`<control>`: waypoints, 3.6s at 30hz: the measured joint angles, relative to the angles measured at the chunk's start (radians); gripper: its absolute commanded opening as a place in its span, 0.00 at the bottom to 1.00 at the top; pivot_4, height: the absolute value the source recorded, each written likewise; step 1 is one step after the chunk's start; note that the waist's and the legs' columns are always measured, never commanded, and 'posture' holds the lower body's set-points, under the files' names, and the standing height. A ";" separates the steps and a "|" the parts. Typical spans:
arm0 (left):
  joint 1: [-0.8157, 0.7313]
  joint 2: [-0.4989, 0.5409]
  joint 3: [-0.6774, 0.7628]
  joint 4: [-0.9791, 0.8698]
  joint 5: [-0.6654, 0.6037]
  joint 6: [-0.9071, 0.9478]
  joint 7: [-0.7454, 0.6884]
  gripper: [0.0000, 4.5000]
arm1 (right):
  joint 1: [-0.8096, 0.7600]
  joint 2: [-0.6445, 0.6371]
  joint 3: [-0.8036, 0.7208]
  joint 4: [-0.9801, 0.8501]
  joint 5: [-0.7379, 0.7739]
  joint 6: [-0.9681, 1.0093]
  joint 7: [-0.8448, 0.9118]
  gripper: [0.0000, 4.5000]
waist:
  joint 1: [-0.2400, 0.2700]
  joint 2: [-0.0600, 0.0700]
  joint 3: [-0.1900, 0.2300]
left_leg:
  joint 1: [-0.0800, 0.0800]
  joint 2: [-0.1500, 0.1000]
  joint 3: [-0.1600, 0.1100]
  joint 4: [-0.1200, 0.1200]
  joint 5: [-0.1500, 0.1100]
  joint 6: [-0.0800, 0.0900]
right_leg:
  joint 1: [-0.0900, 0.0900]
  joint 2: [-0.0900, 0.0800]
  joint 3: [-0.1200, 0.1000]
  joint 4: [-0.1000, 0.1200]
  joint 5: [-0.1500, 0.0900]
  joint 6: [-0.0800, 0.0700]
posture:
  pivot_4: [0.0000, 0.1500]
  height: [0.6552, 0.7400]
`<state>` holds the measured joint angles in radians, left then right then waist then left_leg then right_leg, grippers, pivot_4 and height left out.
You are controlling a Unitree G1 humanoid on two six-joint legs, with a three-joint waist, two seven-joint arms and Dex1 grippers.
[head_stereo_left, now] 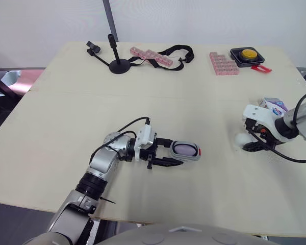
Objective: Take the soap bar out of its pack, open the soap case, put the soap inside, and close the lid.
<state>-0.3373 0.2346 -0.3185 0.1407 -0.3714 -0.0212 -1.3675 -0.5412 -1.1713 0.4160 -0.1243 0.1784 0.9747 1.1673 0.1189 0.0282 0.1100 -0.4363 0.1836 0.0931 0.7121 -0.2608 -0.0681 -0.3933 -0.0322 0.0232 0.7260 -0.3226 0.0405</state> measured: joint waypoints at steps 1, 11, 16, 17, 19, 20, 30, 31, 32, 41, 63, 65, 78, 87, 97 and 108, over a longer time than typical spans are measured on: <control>0.000 0.000 0.000 0.000 0.000 0.000 0.000 0.41 | 0.000 0.000 0.000 0.000 -0.001 0.000 0.000 0.60 | 0.001 0.000 0.000 | 0.000 0.000 0.000 0.000 0.000 0.000 | 0.000 0.000 0.000 0.000 0.000 0.000 | 1.00 0.72; 0.000 0.000 -0.007 0.000 0.000 0.000 0.007 0.41 | 0.007 -0.003 -0.001 -0.003 -0.014 -0.011 0.010 0.43 | 0.005 0.000 0.000 | 0.000 0.000 0.000 0.000 0.000 0.000 | 0.000 0.000 0.000 0.000 0.000 0.000 | 1.00 0.72; 0.000 0.001 -0.007 0.000 0.000 0.000 0.008 0.41 | 0.016 -0.010 -0.001 -0.020 -0.014 -0.013 0.020 0.43 | 0.005 0.000 0.000 | 0.000 0.000 0.000 0.000 0.000 0.000 | 0.000 0.000 0.000 0.000 0.000 0.000 | 1.00 0.72; 0.000 0.001 -0.007 0.000 0.000 0.000 0.008 0.41 | 0.016 -0.010 -0.001 -0.020 -0.014 -0.014 0.021 0.43 | 0.005 0.000 0.000 | 0.000 0.000 0.000 0.000 0.000 0.000 | 0.000 0.000 0.000 0.000 0.000 0.000 | 1.00 0.72; -0.001 0.000 -0.007 0.000 0.000 0.000 0.008 0.41 | 0.018 -0.011 -0.002 -0.021 -0.014 -0.017 0.022 0.43 | 0.006 0.000 0.000 | 0.000 0.000 0.000 0.000 0.000 0.000 | 0.000 0.000 0.000 0.000 0.000 0.000 | 1.00 0.72; -0.001 0.000 -0.007 0.000 0.000 0.000 0.008 0.41 | 0.019 -0.012 -0.002 -0.021 -0.014 -0.019 0.022 0.43 | 0.006 0.000 0.000 | 0.000 0.000 0.000 0.000 0.000 0.000 | 0.000 0.000 0.000 0.000 0.000 0.000 | 1.00 0.72; -0.015 -0.013 -0.007 0.035 0.027 -0.081 0.010 0.41 | -0.017 -0.013 -0.065 -0.112 0.053 -0.046 0.104 0.43 | 0.005 0.001 0.000 | 0.000 0.000 0.001 0.001 0.000 0.000 | -0.001 0.000 0.001 0.001 0.000 0.000 | 1.00 0.72; -0.017 -0.019 -0.007 0.051 0.037 -0.103 0.015 0.41 | -0.046 -0.013 -0.077 -0.145 0.075 -0.044 0.128 0.43 | 0.004 0.001 0.000 | 0.000 0.001 0.001 0.001 0.000 0.000 | -0.001 0.000 0.001 0.002 0.000 0.000 | 1.00 0.72; -0.019 -0.023 -0.007 0.062 0.045 -0.117 0.019 0.41 | -0.068 -0.013 -0.091 -0.173 0.093 -0.043 0.144 0.43 | 0.005 0.001 0.000 | 0.000 0.001 0.001 0.001 0.000 0.000 | -0.001 0.001 0.001 0.002 0.000 0.000 | 1.00 0.72; -0.063 -0.069 0.008 0.175 0.070 -0.226 0.071 0.41 | -0.257 0.003 -0.083 -0.324 0.163 -0.001 0.224 0.43 | 0.013 0.001 0.000 | -0.001 0.001 0.001 0.004 0.000 0.001 | -0.004 0.000 0.001 0.009 0.000 0.000 | 1.00 0.72; -0.118 -0.104 0.034 0.315 0.086 -0.272 0.100 0.41 | -0.512 0.226 0.128 -0.396 0.197 0.166 0.181 0.43 | 0.011 0.001 -0.001 | -0.002 0.001 0.001 0.008 0.000 0.000 | -0.008 0.000 0.002 0.016 0.000 0.000 | 1.00 0.72; -0.128 -0.109 0.034 0.325 0.091 -0.274 0.108 0.41 | -0.519 0.236 0.156 -0.395 0.191 0.171 0.163 0.43 | 0.012 0.001 -0.001 | -0.002 0.001 0.001 0.008 0.000 0.000 | -0.008 0.000 0.002 0.017 0.000 0.000 | 1.00 0.72; -0.139 -0.119 0.038 0.349 0.091 -0.277 0.108 0.41 | -0.571 0.265 0.259 -0.330 0.116 0.144 0.121 0.43 | 0.012 0.000 -0.001 | -0.002 0.001 0.002 0.008 0.000 0.000 | -0.008 0.000 0.003 0.017 0.000 0.000 | 1.00 0.72; -0.139 -0.119 0.040 0.350 0.092 -0.276 0.109 0.41 | -0.593 0.286 0.283 -0.337 0.123 0.185 0.133 0.43 | 0.011 0.000 -0.001 | -0.001 0.001 0.001 0.008 0.000 0.000 | -0.008 0.000 0.003 0.018 0.000 0.000 | 1.00 0.72; -0.139 -0.123 0.043 0.351 0.102 -0.275 0.110 0.41 | -0.596 0.286 0.294 -0.356 0.122 0.222 0.124 0.43 | 0.012 0.000 -0.001 | -0.001 0.001 0.002 0.009 0.000 0.000 | -0.008 0.000 0.003 0.019 0.000 0.000 | 1.00 0.72; -0.139 -0.125 0.046 0.351 0.108 -0.275 0.113 0.41 | -0.610 0.305 0.311 -0.353 0.122 0.225 0.111 0.43 | 0.012 -0.001 -0.002 | 0.000 0.001 0.002 0.009 0.000 -0.001 | -0.008 0.000 0.003 0.019 0.000 0.000 | 1.00 0.72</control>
<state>-0.4766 0.1098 -0.2730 0.4920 -0.2638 -0.2962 -1.2549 -1.1511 -0.8667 0.7266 -0.4775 0.3003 1.2001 1.2778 0.1305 0.0271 0.1078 -0.4368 0.1843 0.0947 0.7211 -0.2607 -0.0687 -0.4011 -0.0326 0.0260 0.7453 -0.3227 0.0403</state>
